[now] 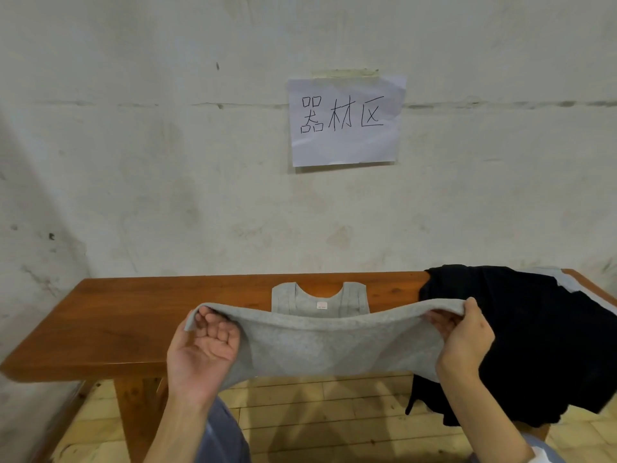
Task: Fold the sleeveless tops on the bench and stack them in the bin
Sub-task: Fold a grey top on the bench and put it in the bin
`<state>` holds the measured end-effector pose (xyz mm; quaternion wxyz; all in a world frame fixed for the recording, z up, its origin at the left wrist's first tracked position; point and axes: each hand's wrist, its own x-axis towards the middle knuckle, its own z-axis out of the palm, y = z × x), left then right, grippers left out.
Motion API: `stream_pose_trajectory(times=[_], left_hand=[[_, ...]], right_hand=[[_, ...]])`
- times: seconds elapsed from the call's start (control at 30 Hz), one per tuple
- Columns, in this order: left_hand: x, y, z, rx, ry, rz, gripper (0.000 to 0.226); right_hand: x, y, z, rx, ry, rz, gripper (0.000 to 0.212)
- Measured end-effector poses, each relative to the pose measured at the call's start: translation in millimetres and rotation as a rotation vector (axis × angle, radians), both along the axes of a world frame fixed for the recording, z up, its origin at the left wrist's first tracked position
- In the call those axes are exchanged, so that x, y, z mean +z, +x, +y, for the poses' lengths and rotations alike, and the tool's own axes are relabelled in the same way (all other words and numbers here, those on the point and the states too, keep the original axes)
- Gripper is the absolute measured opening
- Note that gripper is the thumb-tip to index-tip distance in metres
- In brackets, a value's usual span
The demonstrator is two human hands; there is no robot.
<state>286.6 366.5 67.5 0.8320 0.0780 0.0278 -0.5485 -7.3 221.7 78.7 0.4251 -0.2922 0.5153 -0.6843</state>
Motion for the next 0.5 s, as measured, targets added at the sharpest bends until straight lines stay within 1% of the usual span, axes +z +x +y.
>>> stream_pose_trajectory(times=[0.13, 0.2, 0.3, 0.37, 0.4, 0.43, 0.47, 0.5], left_hand=[[-3, 4, -12, 0.014, 0.075, 0.024, 0.020], [-6, 8, -21, 0.030, 0.108, -0.011, 0.026], [-13, 18, -47, 0.029, 0.089, -0.052, 0.052], [-14, 29, -71, 0.020, 0.085, -0.068, 0.062], [-16, 38, -88, 0.013, 0.095, -0.079, 0.062], [-19, 45, -102, 0.003, 0.124, -0.092, 0.057], [-23, 50, -119, -0.009, 0.190, -0.106, 0.045], [-29, 52, -133, -0.015, 0.303, -0.138, 0.029]], right_hand=[[-12, 3, -10, 0.030, -0.013, 0.020, 0.035], [-12, 6, -17, 0.041, -0.005, 0.028, 0.035], [-13, 16, -41, 0.089, 0.019, 0.032, 0.034], [-14, 25, -66, 0.119, 0.061, 0.040, 0.035], [-18, 33, -85, 0.145, 0.088, 0.039, 0.036], [-22, 38, -100, 0.181, 0.126, 0.041, 0.038], [-28, 45, -115, 0.236, 0.179, 0.048, 0.040], [-36, 51, -126, 0.297, 0.252, 0.089, 0.040]])
